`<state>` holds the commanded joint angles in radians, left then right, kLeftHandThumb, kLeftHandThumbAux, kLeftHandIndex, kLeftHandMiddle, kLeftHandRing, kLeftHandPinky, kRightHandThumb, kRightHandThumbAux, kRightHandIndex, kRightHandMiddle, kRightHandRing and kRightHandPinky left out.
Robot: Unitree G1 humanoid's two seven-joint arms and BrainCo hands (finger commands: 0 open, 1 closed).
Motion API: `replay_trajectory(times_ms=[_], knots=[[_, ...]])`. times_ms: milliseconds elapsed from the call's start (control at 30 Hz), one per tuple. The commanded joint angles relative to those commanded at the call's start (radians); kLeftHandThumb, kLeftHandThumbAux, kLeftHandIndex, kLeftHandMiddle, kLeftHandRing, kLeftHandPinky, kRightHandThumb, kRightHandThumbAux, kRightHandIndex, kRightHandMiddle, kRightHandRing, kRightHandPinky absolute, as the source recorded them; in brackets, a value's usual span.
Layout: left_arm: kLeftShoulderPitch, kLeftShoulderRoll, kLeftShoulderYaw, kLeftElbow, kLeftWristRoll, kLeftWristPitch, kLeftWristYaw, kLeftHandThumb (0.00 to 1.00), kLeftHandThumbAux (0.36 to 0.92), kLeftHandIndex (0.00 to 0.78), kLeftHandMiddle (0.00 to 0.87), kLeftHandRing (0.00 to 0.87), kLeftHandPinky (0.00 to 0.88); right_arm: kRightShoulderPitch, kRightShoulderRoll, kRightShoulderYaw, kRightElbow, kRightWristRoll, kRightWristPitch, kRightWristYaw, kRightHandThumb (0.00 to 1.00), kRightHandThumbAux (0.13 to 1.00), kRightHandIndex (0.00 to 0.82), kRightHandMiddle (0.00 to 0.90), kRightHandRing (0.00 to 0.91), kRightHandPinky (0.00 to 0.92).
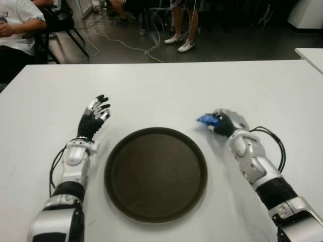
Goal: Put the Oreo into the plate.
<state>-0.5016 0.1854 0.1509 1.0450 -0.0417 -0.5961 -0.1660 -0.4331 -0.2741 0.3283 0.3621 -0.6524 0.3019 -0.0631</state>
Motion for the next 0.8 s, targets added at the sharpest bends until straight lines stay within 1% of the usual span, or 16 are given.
replay_trajectory(times_ms=[100,267,367,533,667,800], knots=[[-0.002,0.002,-0.002,0.002,0.002,0.002,0.002,0.129,0.693,0.076,0.149,0.132,0.127,-0.011,-0.004,-0.002,-0.013,-0.007,0.001,0.000,0.693,0.735,0.423,0.567,0.563,0.554],[-0.005,0.005,-0.003,0.010,-0.001,0.006,-0.001,0.133,0.702,0.082,0.152,0.132,0.115,-0.029,-0.013,0.001,-0.042,-0.027,-0.006,-0.012,0.692,0.735,0.424,0.584,0.580,0.559],[-0.005,0.006,-0.003,0.010,-0.003,0.005,-0.004,0.132,0.695,0.081,0.152,0.133,0.122,-0.042,-0.010,0.006,-0.045,-0.037,-0.006,-0.020,0.692,0.735,0.424,0.597,0.594,0.572],[-0.004,0.004,-0.005,0.007,-0.001,0.004,0.002,0.129,0.687,0.081,0.152,0.135,0.129,-0.049,-0.009,0.009,-0.063,-0.044,-0.003,-0.019,0.692,0.735,0.425,0.607,0.607,0.589],[-0.003,0.006,-0.009,0.008,0.003,0.000,0.005,0.125,0.686,0.078,0.147,0.132,0.123,-0.056,-0.012,0.012,-0.091,-0.053,-0.003,-0.008,0.692,0.735,0.425,0.617,0.616,0.600],[-0.006,0.012,-0.013,0.018,0.009,-0.004,0.005,0.114,0.670,0.072,0.141,0.129,0.115,-0.064,-0.008,0.019,-0.098,-0.060,-0.009,-0.006,0.691,0.735,0.424,0.622,0.622,0.605]])
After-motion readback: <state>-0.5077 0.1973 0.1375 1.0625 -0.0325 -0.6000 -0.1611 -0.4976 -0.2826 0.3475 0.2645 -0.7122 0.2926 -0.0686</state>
